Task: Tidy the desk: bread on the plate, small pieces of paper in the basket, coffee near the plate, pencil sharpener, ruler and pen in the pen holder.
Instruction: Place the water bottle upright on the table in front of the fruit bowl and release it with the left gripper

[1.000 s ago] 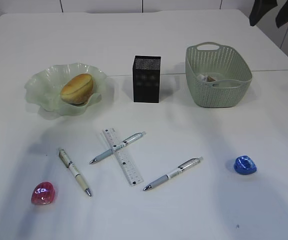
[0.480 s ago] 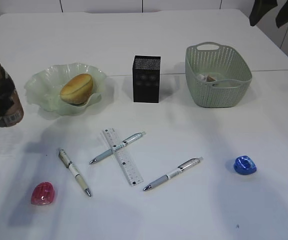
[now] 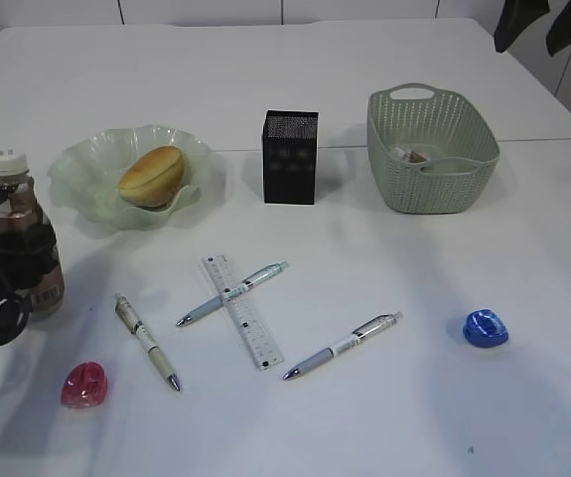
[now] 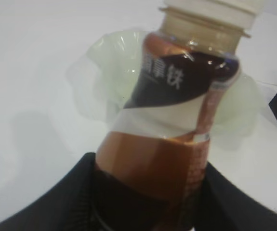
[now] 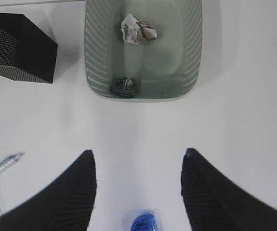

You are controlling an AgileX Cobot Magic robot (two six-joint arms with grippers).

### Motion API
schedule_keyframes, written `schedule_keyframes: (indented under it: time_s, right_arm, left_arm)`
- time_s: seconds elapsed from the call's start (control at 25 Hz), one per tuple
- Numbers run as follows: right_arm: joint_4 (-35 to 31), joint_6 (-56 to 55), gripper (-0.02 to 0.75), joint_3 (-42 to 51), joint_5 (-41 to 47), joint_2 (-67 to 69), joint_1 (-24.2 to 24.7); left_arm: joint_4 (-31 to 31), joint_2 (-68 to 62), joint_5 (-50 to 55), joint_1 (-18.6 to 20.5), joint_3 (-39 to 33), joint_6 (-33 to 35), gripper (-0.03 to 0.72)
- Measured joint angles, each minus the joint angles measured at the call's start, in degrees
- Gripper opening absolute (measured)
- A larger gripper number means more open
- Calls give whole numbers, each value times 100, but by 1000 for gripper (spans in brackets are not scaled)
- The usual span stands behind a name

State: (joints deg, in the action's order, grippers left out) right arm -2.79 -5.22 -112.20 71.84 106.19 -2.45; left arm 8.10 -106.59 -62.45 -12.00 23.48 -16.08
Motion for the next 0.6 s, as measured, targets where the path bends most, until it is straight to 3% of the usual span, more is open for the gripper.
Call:
schedule_keyframes:
  time_s: [0.6]
  right_arm:
    - [279, 0, 447, 0, 0, 33, 0]
  left_arm:
    - [101, -703, -40, 0, 913, 180, 371]
